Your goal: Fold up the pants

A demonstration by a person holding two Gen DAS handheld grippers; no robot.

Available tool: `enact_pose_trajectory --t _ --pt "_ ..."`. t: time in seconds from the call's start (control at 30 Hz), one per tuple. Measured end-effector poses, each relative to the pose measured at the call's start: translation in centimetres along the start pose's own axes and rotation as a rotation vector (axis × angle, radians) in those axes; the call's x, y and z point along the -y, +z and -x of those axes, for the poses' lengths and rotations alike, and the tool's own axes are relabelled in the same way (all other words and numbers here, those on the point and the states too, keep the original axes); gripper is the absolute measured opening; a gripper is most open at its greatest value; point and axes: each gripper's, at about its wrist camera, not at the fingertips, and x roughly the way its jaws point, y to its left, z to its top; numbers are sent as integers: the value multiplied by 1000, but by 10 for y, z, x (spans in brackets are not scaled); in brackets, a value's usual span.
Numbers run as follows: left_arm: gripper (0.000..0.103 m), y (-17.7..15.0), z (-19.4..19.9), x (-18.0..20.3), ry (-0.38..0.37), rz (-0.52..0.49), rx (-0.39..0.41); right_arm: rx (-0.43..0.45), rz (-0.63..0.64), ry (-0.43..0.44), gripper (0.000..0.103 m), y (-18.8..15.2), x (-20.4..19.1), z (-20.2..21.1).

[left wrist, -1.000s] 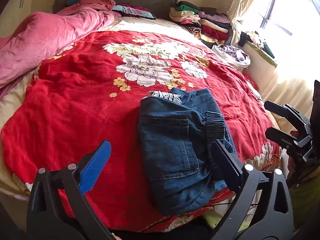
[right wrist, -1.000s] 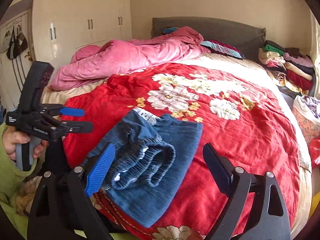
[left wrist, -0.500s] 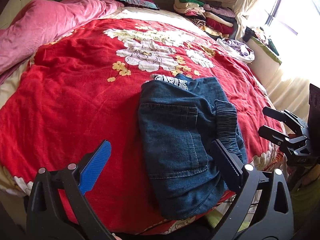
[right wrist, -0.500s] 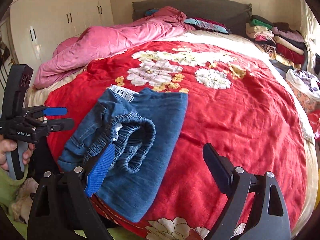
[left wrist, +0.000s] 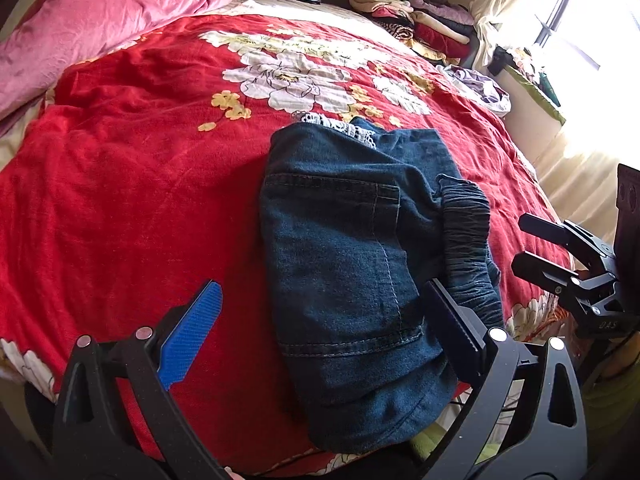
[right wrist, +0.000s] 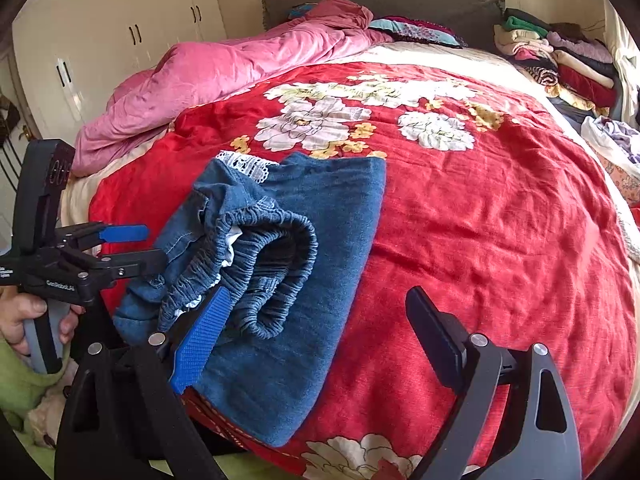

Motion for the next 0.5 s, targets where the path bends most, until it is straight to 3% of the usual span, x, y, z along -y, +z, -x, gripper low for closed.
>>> enact_pose_trajectory --t 0.27,0.37,0.5 --pt "93 -3 -11 -7 -23 40 -16 -15 -12 16 87 -1 1 -8" --pt "93 -2 -14 -7 -30 42 -11 -26 -33 24 77 -2 4 -13" --pt "93 -2 -16 -5 -42 34 -6 -39 -66 62 72 -3 9 -19"
